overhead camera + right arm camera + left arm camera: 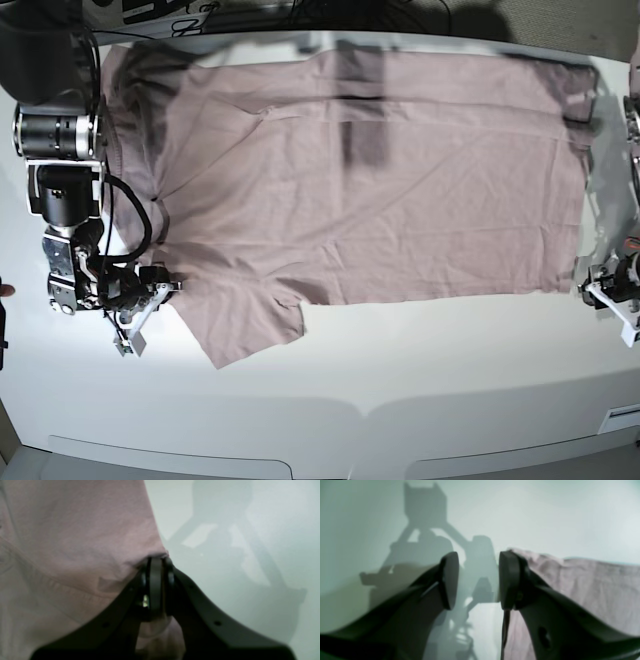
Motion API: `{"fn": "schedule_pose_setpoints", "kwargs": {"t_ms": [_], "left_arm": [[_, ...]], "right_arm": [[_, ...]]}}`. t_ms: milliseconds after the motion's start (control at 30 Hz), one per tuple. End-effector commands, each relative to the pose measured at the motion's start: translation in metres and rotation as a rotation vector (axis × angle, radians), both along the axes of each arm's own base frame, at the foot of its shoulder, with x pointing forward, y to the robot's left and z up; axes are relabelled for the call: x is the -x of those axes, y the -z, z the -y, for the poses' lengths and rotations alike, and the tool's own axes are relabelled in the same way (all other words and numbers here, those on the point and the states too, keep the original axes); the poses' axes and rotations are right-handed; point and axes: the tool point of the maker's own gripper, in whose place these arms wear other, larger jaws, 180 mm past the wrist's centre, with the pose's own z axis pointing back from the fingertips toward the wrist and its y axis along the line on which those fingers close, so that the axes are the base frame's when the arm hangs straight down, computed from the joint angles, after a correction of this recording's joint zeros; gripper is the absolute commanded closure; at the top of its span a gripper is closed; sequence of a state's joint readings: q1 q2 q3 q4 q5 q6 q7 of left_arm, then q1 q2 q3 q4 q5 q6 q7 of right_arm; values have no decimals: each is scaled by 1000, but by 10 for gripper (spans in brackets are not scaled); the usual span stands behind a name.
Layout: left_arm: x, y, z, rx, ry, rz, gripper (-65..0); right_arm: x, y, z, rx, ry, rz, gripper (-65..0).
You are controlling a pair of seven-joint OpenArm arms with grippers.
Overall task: Fold the T-shirt properly
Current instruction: 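Hold the hem corners and lift them off the table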
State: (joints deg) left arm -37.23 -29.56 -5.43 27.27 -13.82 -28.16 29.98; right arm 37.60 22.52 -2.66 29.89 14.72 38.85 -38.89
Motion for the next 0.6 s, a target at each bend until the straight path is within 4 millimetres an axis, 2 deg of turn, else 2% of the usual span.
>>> {"fn": "schedule_pose_setpoints", "kwargs": {"t_ms": [0,233,567], "left_arm": [[-12,-18,-1,8,16,58,-263],[-3,10,35,60,65,17,-269],[-4,13,57,134,80,8,-268]], "right_arm": [[-6,-8,4,17,-8,5,0],[-5,-8,4,18,-8,2,0],[-5,-8,4,17,-11,3,0]]}}
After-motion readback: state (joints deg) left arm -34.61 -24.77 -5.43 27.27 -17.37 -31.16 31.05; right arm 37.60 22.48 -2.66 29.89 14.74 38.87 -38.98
